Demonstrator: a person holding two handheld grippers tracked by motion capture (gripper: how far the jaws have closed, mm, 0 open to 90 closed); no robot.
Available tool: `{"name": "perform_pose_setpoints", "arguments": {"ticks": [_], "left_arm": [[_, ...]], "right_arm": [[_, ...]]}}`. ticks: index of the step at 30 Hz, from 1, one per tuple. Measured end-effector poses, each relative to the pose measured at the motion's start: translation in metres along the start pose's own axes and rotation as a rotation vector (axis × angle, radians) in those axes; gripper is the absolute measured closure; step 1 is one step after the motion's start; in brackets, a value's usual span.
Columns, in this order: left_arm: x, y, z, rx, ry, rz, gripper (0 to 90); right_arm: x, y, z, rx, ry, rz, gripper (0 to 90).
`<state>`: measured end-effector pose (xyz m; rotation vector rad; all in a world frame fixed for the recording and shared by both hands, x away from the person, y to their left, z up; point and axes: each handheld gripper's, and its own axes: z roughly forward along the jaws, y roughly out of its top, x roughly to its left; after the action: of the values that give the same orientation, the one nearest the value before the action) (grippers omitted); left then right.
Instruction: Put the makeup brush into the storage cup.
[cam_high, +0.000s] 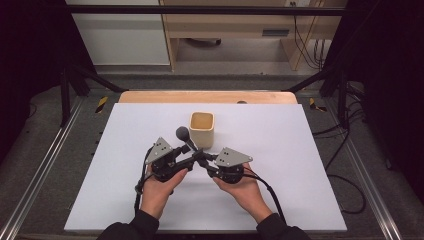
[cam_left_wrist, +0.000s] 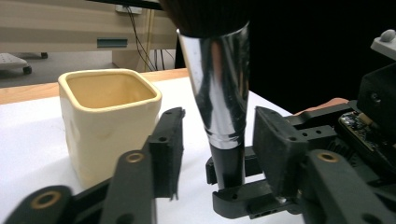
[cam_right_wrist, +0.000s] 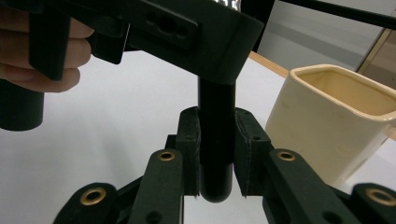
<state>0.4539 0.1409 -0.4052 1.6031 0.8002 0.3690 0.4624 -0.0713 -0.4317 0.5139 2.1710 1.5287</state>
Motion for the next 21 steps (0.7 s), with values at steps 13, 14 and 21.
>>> {"name": "perform_pose_setpoints", "arguments": {"ticks": [13, 14, 21], "left_arm": [[0.0038, -0.0052, -0.0025, -0.022, -0.031, -0.039, 71.0], [0.0039, -0.0054, -0.0026, -0.022, -0.033, -0.040, 71.3], [0.0040, -0.0049, -0.0039, -0.028, -0.041, -0.041, 72.7]], "right_arm": [[0.0037, 0.0003, 0.0034, -0.001, 0.011, 0.002, 74.3], [0.0039, 0.0006, 0.0038, -0.001, 0.010, 0.002, 74.3], [0.0046, 0.0019, 0.0049, -0.001, 0.010, -0.005, 74.2]]}}
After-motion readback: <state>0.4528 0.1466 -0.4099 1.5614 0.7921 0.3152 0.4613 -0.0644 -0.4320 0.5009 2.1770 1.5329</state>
